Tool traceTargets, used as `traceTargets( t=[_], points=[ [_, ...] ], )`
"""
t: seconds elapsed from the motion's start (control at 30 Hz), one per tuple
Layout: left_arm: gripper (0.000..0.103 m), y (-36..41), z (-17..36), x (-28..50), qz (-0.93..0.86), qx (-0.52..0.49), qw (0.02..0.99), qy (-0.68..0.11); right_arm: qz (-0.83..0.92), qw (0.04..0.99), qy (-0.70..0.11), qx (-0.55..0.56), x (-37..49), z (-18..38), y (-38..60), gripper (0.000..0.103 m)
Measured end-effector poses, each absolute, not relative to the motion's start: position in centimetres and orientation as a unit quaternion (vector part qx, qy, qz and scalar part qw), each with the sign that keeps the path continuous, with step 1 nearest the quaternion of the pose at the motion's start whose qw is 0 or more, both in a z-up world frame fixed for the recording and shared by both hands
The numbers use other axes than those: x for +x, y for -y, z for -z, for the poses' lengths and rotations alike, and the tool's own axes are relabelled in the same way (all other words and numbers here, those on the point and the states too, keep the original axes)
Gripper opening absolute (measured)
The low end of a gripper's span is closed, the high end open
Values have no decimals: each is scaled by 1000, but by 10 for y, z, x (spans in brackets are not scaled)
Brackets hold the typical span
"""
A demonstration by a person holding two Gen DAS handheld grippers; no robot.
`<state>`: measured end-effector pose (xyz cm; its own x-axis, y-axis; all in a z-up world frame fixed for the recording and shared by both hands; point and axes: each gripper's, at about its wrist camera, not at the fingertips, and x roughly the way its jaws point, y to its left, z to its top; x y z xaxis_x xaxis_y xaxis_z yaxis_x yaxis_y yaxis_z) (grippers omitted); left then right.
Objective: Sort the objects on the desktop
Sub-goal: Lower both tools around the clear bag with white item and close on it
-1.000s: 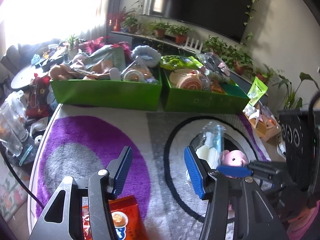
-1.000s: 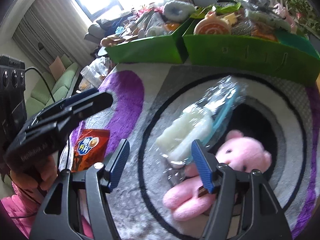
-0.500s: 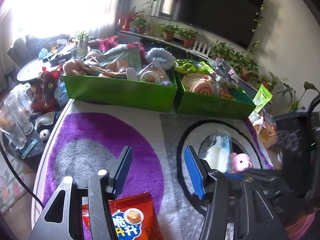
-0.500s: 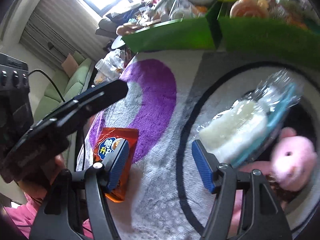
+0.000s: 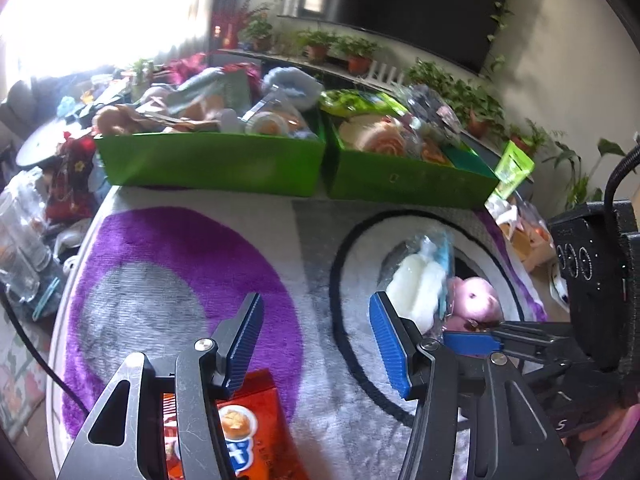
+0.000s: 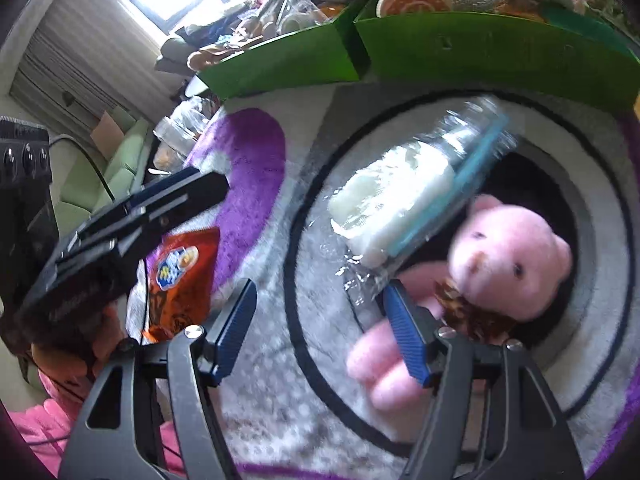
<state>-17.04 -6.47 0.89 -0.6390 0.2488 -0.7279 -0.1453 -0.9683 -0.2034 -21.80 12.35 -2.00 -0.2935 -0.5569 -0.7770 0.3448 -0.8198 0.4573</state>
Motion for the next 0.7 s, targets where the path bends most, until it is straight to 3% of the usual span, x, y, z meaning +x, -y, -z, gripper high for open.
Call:
traceTargets(
  t=[0.33, 0.7],
  points=[
    [56, 84, -15, -174, -907, -406, 74, 82, 785, 350, 101, 501, -225, 3, -99, 67],
    [56, 26, 8, -189, -883, -448, 126, 54, 876, 190, 88, 435, -237, -20, -187, 68]
  ],
)
